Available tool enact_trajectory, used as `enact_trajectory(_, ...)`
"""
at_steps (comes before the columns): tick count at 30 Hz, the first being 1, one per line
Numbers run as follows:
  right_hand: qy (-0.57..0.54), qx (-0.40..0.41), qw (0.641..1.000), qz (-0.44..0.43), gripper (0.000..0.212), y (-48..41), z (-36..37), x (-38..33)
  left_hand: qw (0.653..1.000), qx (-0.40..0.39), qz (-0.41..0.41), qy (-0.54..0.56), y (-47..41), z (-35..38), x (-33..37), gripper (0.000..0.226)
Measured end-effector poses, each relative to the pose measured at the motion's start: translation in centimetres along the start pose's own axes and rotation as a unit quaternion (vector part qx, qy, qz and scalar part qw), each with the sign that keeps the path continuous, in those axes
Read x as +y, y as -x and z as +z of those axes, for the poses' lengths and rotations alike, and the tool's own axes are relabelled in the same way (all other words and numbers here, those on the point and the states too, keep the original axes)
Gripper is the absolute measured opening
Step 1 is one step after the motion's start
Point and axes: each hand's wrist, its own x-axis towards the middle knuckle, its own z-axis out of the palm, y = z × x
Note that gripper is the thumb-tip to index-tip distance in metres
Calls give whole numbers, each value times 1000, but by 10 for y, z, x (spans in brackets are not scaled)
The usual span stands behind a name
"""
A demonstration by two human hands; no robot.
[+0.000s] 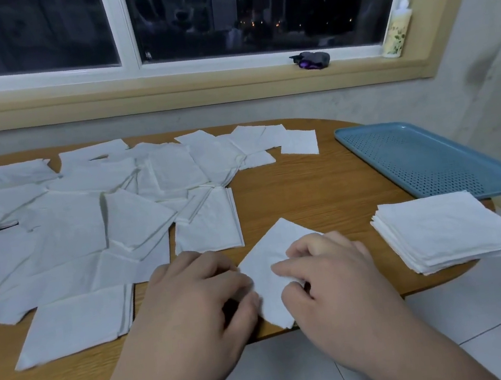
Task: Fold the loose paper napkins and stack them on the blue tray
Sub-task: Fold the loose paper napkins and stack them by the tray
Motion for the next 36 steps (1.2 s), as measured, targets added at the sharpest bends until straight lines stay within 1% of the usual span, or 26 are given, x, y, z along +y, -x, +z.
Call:
enact_trajectory(2,14,-4,1000,-18,59,1,2,-4,1000,1,-7,-3,1,0,0,23)
enact_trajectory(4,14,-13,999,-26,55,3,3,-8,1000,-6,-5,-15,2,0,-1,23)
enact_trajectory(7,-10,-13,999,-34,49,3,1,-12,999,-17,-7,-29,3,-1,-6,23)
enact_trajectory(9,-37,-5,999,-30,49,0,0,-11,999,-24,-15,-31,3,-3,-13,23)
enact_trajectory(11,-70,19,997,-5,51,-5,-3,-6,999,-34,-23,-29,3,-6,-22,25)
enact_trajectory(14,-103,50,992,44,42,-21,-9,1,998,-45,-34,-13,4,-11,-35,27)
enact_trajectory(16,-107,61,989,81,45,-42,-12,4,999,-39,-30,-8,4,-12,-38,28)
enact_trajectory(17,-96,58,989,98,45,-57,-13,4,999,-37,-27,-4,4,-13,-37,28)
enact_trajectory(21,-46,7,983,177,49,-133,-3,10,999,-31,-17,13,1,-11,-38,29)
enact_trajectory(25,-29,36,976,212,46,-192,12,32,999,1,-27,40,-1,-12,-42,24)
enact_trajectory(28,7,29,970,242,48,-215,17,49,999,18,-25,40,-2,-11,-45,25)
enact_trajectory(31,36,4,963,268,58,-228,21,61,999,29,-20,33,-3,-10,-44,24)
enact_trajectory(33,51,-10,961,271,63,-232,24,63,999,31,-14,25,-3,-8,-43,24)
enact_trajectory(36,79,11,958,274,62,-230,25,62,999,33,-5,7,-4,-6,-42,25)
